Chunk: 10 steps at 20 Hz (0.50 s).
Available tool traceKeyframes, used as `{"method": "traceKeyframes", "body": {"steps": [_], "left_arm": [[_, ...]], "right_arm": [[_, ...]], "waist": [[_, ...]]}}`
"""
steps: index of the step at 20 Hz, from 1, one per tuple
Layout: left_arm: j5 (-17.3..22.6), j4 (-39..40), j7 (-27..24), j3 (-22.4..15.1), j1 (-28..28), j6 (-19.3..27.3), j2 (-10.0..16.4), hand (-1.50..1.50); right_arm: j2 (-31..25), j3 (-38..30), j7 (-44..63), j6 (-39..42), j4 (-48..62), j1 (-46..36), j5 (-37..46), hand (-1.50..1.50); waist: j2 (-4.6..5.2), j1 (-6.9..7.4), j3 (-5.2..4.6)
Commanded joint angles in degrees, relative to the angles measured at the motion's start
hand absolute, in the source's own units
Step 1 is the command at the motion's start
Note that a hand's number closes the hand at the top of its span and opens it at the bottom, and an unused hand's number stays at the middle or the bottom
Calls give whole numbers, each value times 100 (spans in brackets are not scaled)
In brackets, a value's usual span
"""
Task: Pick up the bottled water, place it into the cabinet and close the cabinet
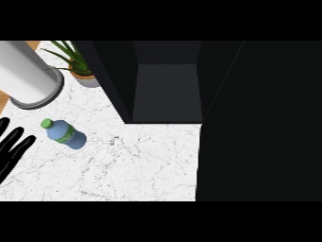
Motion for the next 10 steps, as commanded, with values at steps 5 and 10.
{"method": "traceKeyframes", "body": {"steps": [5,10], "left_arm": [[787,-819,618,470,318,312,197,-150],[979,-956,682,739,606,139,254,-150]], "right_arm": [[-79,-173,807,17,-1280,581,-906,-150],[-31,-417,588,117,-1189,682,-948,-150]], "waist": [[-15,-24,-2],[-26,12,-3]]}}
